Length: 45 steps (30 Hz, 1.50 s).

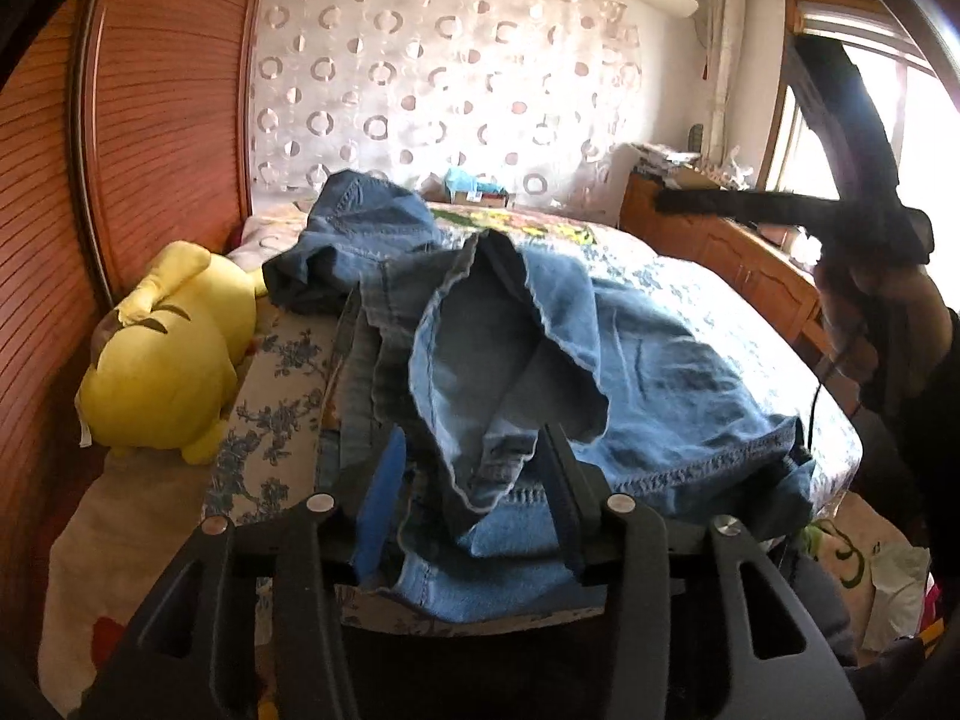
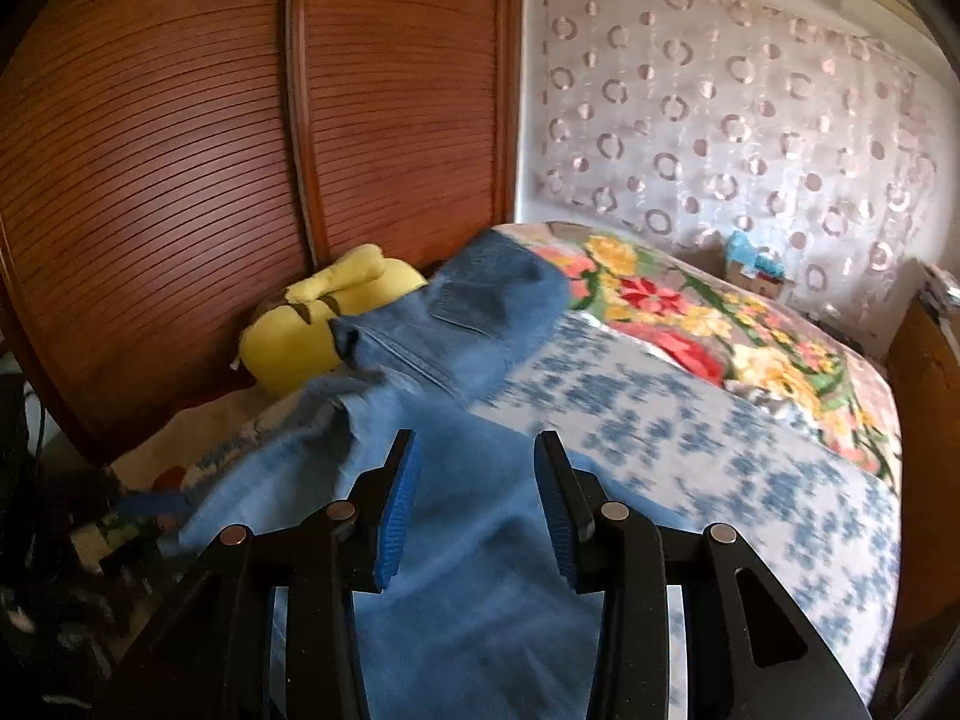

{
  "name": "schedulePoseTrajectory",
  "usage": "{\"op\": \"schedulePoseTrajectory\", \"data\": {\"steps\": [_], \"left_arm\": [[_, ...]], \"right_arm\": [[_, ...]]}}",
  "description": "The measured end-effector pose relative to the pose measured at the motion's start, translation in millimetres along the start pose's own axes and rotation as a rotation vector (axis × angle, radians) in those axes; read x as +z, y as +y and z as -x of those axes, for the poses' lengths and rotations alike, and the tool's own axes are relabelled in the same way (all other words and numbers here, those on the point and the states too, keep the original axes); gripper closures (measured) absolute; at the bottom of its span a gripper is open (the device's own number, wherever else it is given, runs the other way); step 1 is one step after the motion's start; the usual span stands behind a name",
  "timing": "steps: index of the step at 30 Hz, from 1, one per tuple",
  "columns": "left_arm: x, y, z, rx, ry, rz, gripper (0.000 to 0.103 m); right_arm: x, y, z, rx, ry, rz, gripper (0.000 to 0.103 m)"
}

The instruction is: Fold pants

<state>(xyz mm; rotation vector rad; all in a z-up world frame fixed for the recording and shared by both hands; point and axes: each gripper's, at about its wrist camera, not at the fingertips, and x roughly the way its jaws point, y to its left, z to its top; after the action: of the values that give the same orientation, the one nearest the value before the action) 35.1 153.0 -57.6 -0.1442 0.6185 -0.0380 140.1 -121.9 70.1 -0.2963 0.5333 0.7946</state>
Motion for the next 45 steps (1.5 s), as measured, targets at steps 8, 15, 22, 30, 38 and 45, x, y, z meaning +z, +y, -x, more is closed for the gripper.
{"op": "schedulePoseTrajectory", "data": {"steps": [8, 15, 22, 30, 38, 45], "left_arm": [[11, -15, -3, -0.021, -0.026, -0.022, 0.055], [18, -34, -18, -0.054, -0.021, -0.040, 0.055], [21, -49, -26, -0.058, -0.004, -0.078, 0.055], [16, -55, -31, -0.057, 0.018, -0.087, 0.055], [7, -57, -39, -0.060, 0.042, -0.073, 0.055], [1, -58, -44, -0.056, 0.055, -0.069, 0.055]], "right_arm": [[-54, -33, 50, -0.083, 0.040, -0.060, 0.062], [-76, -33, 80, -0.095, 0.065, -0.083, 0.061], [-94, -29, 61, -0.039, 0.090, -0.154, 0.053], [-106, -25, 21, 0.005, 0.158, -0.218, 0.052], [-120, -29, 24, 0.080, 0.177, -0.285, 0.052], [-123, -17, 32, 0.131, 0.150, -0.285, 0.092]]}}
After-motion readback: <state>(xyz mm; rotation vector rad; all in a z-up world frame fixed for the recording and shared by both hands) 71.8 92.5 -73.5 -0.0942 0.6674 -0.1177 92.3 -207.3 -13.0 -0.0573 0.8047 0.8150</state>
